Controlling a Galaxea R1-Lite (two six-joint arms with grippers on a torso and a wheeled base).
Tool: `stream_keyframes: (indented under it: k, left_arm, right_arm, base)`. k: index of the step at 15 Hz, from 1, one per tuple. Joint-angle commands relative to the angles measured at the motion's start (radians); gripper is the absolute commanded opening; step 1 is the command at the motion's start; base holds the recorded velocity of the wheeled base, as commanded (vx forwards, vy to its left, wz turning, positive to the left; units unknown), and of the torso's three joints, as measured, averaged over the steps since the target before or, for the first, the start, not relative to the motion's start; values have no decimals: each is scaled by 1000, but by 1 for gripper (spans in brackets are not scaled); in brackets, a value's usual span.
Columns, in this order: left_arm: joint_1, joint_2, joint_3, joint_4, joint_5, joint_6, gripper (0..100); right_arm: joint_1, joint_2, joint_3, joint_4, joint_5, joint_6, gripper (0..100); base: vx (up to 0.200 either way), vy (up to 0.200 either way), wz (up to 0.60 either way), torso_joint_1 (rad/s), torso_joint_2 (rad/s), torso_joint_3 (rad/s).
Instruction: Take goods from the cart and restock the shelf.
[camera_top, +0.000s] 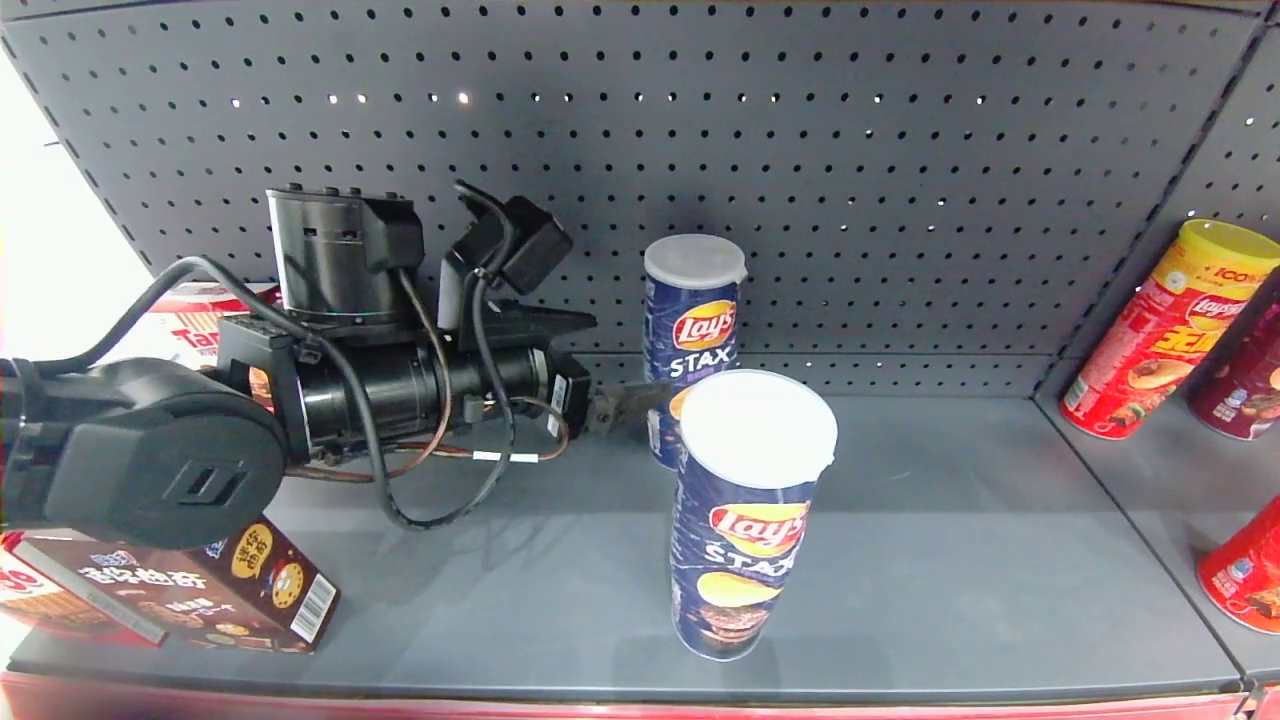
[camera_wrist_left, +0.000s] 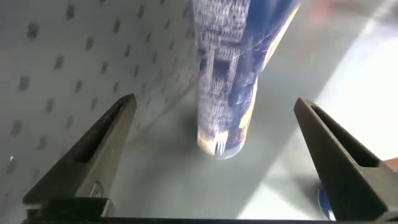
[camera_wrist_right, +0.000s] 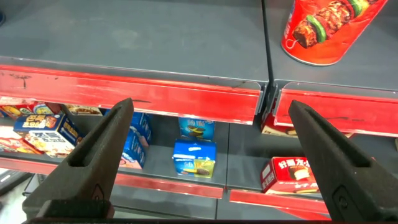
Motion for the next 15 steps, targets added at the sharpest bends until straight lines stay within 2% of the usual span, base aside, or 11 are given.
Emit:
stream_keyframes:
  k: [1,2,3,4,7,10,15]
  left_arm:
    - [-1,-34,2,30,34,26,100]
    - [2,-34,8,45,63,75,100]
    - [2,-35,17,53,71,106,100]
    - [6,-44,36,77,82,168,100]
    - [-3,-30,31,80,138,175,100]
    - [-4,40,-18,71,209,176,100]
    - [-4,120,-115,70,241,176,100]
  right_arm:
    - [1,1,0,-1,0,0,100]
    - [1,1,0,0,0,0,100]
    - [1,1,0,-1,0,0,100]
    - [1,1,0,0,0,0,100]
    - [1,1,0,-1,0,0,100]
    - [1,1,0,-1,0,0,100]
    - [1,1,0,0,0,0,100]
  base:
    - [0,0,0,0,0,0]
    - [0,0,0,0,0,0]
    - [0,0,0,0,0,0]
    - [0,0,0,0,0,0]
    - [0,0,0,0,0,0]
    - [0,0,0,0,0,0]
    - [0,0,0,0,0,0]
